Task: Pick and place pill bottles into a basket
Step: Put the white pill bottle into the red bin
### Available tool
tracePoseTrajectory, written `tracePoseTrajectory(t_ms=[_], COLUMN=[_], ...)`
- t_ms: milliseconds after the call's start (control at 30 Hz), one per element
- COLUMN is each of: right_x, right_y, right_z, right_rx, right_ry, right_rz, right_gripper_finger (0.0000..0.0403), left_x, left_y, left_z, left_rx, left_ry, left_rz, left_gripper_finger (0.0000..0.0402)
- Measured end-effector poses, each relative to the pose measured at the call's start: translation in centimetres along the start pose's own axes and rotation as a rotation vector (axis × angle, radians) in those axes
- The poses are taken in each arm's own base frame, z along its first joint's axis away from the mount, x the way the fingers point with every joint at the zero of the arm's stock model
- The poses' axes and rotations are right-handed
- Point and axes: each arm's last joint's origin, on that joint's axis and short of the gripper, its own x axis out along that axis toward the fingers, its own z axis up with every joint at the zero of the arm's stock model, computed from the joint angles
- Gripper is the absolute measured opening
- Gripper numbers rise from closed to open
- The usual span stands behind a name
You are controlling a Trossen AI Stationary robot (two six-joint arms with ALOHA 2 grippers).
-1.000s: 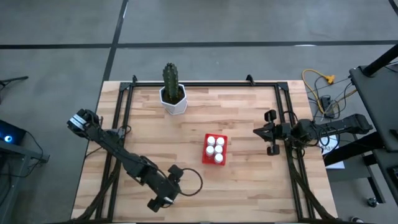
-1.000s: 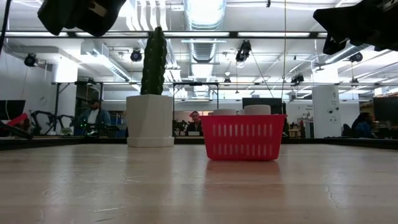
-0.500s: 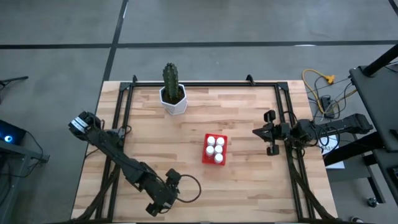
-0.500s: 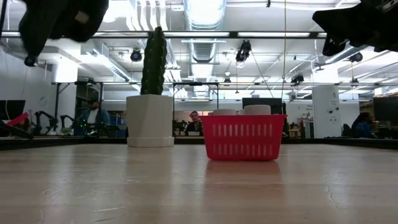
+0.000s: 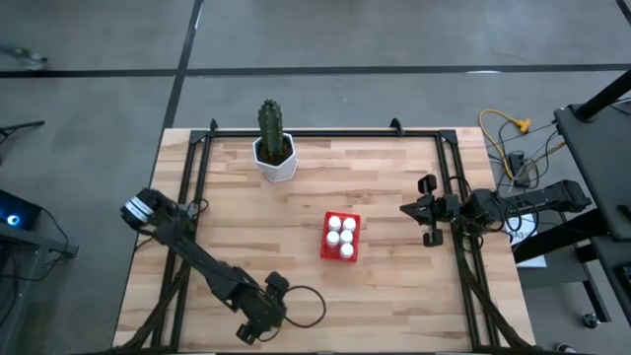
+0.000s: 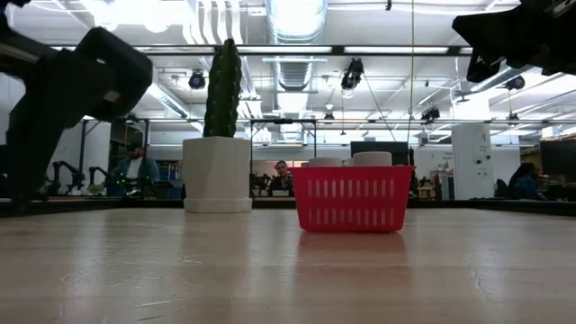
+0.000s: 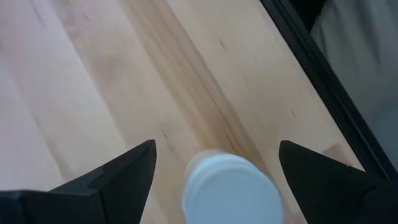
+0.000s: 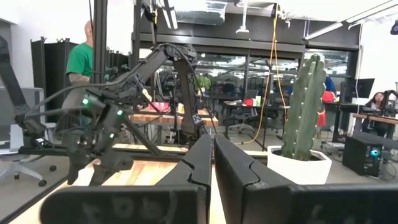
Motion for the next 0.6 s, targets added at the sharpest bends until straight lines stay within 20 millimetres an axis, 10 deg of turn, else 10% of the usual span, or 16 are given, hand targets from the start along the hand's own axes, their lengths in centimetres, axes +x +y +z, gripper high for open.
tracePoseTrajectory(t_ms=[600], right_x=[0.0], right_y=[0.0], right_z=[0.0], right_rx=[0.003], right_ry=[0.000], right_rz=[0.000], right_gripper_finger=[0.0009], left_x=[0.0], left_y=[0.1], left_z=[-1.1], left_rx=[-0.021], left_ry=[0.117], left_rz=[0.005], left_gripper_finger=[0.0156])
